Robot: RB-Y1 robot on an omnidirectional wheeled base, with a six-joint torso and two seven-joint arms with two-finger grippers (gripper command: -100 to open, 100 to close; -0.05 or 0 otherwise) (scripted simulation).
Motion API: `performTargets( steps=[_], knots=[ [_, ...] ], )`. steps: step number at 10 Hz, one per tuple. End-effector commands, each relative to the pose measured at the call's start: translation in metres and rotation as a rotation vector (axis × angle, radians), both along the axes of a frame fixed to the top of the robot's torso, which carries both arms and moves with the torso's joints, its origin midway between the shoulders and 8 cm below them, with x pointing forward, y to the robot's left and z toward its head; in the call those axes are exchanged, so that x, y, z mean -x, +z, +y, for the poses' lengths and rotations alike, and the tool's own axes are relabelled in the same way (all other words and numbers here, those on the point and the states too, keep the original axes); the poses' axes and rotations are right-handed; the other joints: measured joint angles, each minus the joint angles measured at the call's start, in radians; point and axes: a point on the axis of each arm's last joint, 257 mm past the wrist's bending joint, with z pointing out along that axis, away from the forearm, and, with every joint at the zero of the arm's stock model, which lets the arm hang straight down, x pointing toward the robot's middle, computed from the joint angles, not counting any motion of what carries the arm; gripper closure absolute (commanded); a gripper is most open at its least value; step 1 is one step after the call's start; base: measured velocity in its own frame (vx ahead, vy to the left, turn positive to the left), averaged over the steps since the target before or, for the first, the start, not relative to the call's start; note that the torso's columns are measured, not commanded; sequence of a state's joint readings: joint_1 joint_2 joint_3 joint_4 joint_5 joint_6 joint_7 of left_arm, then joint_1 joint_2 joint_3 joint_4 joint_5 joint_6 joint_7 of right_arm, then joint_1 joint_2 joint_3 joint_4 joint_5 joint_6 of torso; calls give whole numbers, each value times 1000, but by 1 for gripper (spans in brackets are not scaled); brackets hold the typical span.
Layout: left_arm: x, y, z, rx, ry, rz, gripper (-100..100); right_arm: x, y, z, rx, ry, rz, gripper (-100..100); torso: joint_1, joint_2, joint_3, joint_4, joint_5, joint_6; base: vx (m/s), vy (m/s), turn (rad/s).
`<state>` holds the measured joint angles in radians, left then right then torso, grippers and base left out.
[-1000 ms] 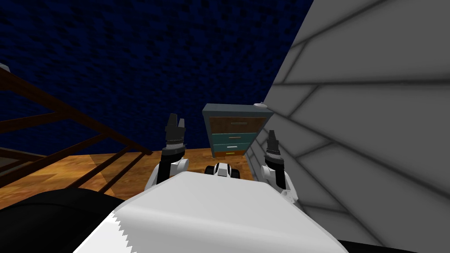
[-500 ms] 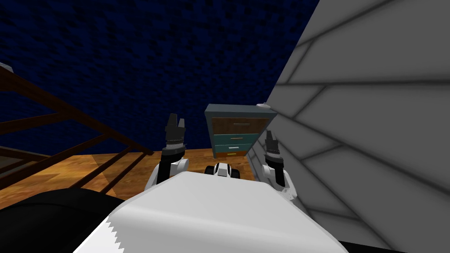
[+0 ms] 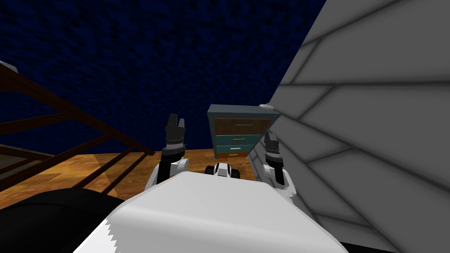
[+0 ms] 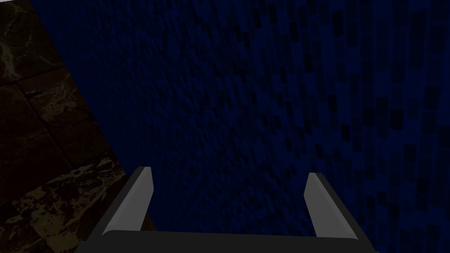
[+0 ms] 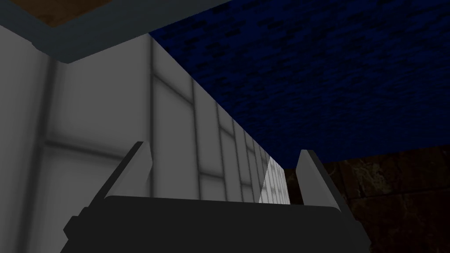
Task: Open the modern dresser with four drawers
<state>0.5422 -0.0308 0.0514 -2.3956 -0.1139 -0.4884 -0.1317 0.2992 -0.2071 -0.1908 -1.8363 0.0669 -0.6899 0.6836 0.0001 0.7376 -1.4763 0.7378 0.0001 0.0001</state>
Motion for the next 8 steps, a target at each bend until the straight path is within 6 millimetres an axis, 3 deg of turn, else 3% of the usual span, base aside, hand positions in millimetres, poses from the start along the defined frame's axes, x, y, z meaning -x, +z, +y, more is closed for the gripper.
performTargets(
  steps=[1,8],
  knots=[
    [0,0,0,0,0,0,0,-5,-10,-8,80,-60,11,-100,-1,1,1,0,0,0,18,46,36],
    [0,0,0,0,0,0,0,-14,-29,-22,258,-196,33,-100,0,0,0,0,0,0,17,41,18]
  ],
)
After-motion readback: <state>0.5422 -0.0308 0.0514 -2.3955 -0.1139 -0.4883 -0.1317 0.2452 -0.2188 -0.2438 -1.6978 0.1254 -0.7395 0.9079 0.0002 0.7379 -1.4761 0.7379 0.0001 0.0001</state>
